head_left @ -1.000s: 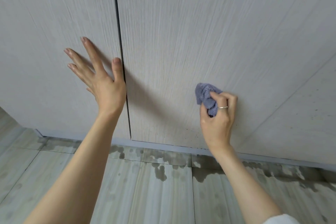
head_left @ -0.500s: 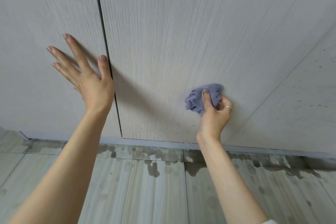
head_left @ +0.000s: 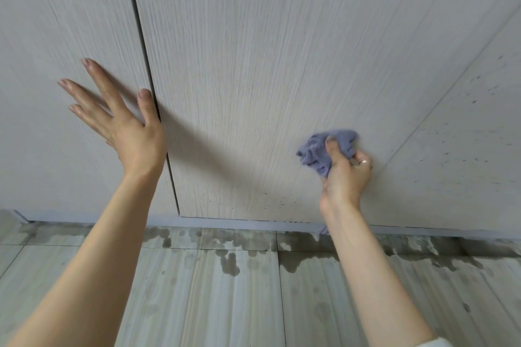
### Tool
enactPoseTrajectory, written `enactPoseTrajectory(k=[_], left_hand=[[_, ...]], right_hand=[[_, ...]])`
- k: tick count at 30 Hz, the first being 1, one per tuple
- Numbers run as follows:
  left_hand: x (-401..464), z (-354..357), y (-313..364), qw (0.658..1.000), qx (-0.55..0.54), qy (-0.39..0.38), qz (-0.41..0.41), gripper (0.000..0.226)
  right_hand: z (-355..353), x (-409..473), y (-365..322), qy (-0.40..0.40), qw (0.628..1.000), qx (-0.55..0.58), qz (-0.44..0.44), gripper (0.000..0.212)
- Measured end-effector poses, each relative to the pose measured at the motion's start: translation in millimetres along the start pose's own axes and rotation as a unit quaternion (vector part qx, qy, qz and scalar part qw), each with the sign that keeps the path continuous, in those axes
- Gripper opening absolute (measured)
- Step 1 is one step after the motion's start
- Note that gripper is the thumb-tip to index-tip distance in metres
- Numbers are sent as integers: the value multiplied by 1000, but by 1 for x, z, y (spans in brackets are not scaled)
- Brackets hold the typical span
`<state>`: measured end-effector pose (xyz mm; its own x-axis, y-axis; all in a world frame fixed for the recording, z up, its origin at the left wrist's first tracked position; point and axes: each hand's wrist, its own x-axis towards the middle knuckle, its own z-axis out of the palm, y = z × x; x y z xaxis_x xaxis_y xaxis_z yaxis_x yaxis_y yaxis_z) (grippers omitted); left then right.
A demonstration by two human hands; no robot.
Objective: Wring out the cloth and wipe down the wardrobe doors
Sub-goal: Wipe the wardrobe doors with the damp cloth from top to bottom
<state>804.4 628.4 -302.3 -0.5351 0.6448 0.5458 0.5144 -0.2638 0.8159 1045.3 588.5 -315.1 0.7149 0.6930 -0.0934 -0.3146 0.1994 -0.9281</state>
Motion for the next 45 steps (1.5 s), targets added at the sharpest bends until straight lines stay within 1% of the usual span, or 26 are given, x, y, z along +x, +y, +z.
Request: enactPoseTrajectory(k=[2,4,5,8,10,11,12,13,15,17,19,21,23,25,29,30,31,32,33,34,36,37,38,40,42,45], left_hand=[[0,2,1,1000,-4,3,-8,65],[-1,3,0,1000,-1,6,-10,65],[-1,3,0,1000,-2,7,-11,65],[1,4,-3,1000,-3,10,-11,65],[3,6,-6,1000,2,10,-6,66],[3,7,-7,1000,2,8,-8,66],[3,8,-8,1000,1,8,-14,66],[3,8,-9,1000,1,8,-18,66],[2,8,-8,1000,3,10,-16,66],[1,9,-7,1000,5,12,-11,65],[2,9,-9,1000,6,12,-17,66],[3,9,-11,1000,9,11,-20,67],[2,9,-10,1000,13,16,-21,67],[1,9,-8,999,19,23,-16,66],[-1,10,-7,999,28,29,-13,65],[-1,10,-9,999,29,29,-15,65],[-1,11,-10,999,30,29,-15,65],[-1,11,-12,999,31,30,-14,65],[0,12,-13,999,33,31,-13,65],[0,13,-15,999,33,31,-12,65],[0,14,-17,999,33,33,-15,65],[1,15,-18,999,35,37,-15,65],[1,15,-18,998,36,39,-15,65],[2,16,-19,998,38,40,-21,66],[2,17,-19,998,41,41,-22,66],[-2,14,-15,998,31,42,-24,64]], right_hand=[[-2,10,-11,-5,1000,17,-17,30],[-14,15,-2,5,1000,4,-6,29],[-22,17,8,21,1000,-5,12,29],[-53,28,37,56,992,-2,112,36],[-67,35,46,69,984,9,165,33],[-72,36,47,78,982,-1,173,31],[-72,36,45,91,983,-16,161,29],[-68,35,37,101,987,-29,123,27],[-54,38,9,94,995,-30,12,18],[-37,43,-26,74,995,0,-70,21],[-30,49,-47,60,993,32,-92,24],[-36,53,-43,56,994,41,-86,22],[-47,54,-24,70,994,67,-59,17],[-63,58,4,96,993,65,-15,14],[-96,60,59,129,980,4,154,9],[-100,59,66,129,974,2,188,14],[-100,57,69,136,969,4,206,25],[-97,56,68,145,967,7,209,35],[-90,53,65,154,969,8,196,39],[-82,49,59,162,972,6,172,39],[-59,35,39,154,982,-9,109,27],[-46,26,25,124,990,-8,67,19],[-33,18,9,85,996,3,21,16],[-11,7,-21,14,998,23,-60,19],[5,2,-39,-4,996,44,-81,20],[7,5,-29,16,993,70,-91,19]])
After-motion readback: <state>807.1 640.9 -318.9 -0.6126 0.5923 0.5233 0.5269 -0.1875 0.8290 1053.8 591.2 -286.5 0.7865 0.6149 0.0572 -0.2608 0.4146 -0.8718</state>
